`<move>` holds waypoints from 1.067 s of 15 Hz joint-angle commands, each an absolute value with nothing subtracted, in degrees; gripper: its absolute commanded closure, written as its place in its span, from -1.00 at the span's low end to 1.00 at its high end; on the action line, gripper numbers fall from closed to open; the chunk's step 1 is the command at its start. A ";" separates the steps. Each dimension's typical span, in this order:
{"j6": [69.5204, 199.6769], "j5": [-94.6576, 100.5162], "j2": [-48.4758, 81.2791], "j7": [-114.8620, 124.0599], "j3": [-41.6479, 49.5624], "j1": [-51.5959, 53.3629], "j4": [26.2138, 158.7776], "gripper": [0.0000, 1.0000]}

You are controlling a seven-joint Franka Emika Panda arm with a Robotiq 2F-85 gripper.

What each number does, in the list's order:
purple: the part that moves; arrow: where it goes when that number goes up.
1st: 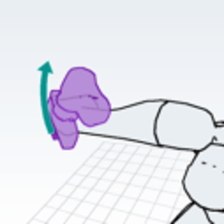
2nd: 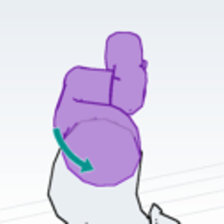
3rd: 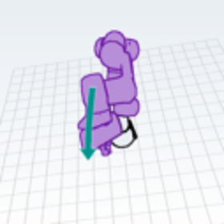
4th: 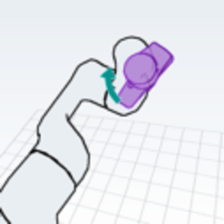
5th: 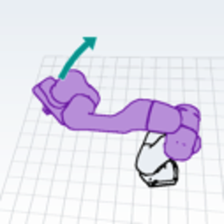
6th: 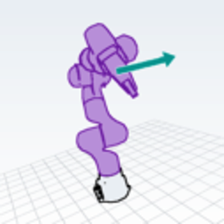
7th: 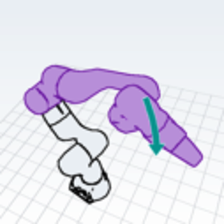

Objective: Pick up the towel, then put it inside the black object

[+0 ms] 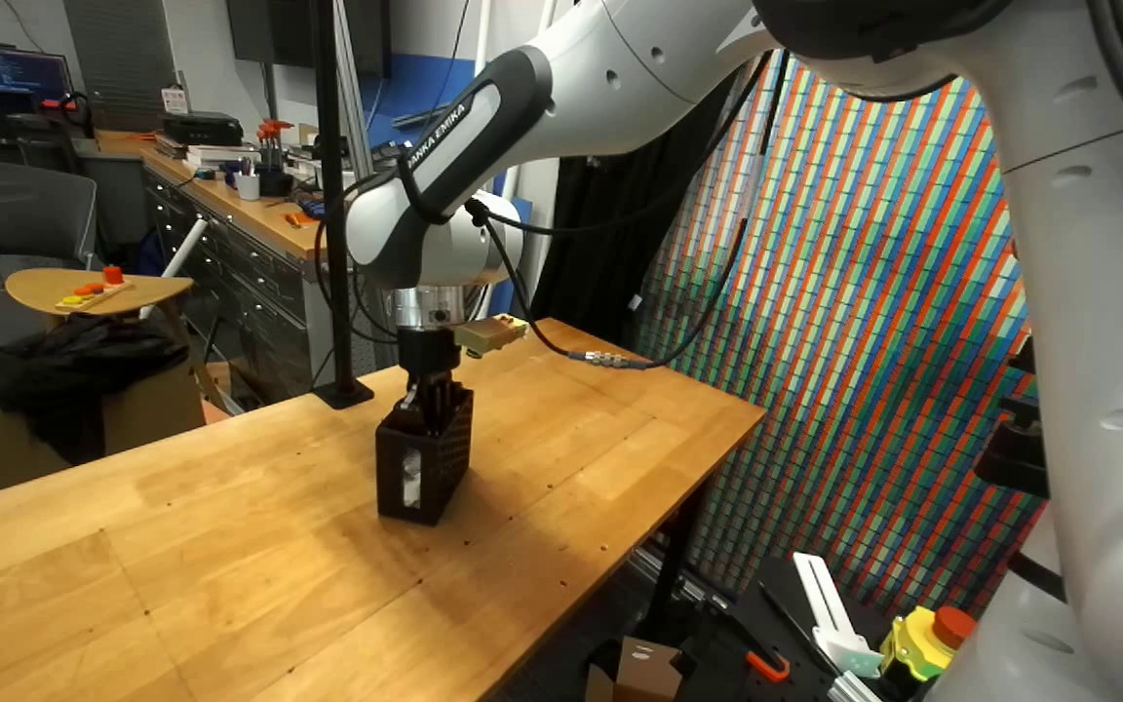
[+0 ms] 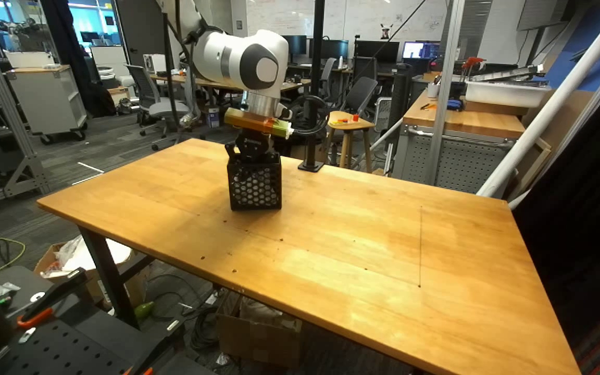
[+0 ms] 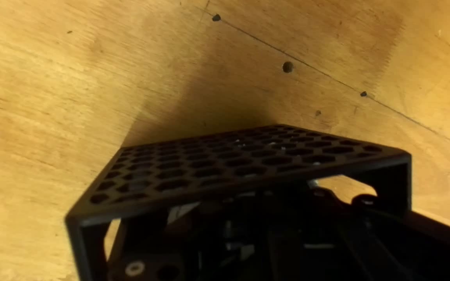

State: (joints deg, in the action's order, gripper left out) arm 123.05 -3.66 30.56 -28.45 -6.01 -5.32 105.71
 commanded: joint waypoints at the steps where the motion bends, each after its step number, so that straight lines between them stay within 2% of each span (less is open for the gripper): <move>1: 124.60 -3.51 24.37 -26.66 -5.62 -5.11 109.96 0.72; 10: 124.83 2.12 11.83 -25.39 -1.58 -5.11 114.28 0.68; 11: 125.22 2.92 10.35 -25.72 -1.05 -5.23 115.07 0.20; 12: 125.52 3.59 8.96 -25.82 -0.52 -5.32 115.87 0.18; 13: 123.28 1.98 13.44 -26.23 -0.97 -5.02 111.96 0.17; 14: 123.06 2.06 12.58 -26.25 -0.66 -5.03 112.29 0.56; 16: 122.97 2.07 12.86 -26.24 -0.69 -5.00 112.30 0.23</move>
State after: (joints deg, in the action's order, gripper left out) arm 123.09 2.14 12.87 -26.20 -0.99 -5.29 112.39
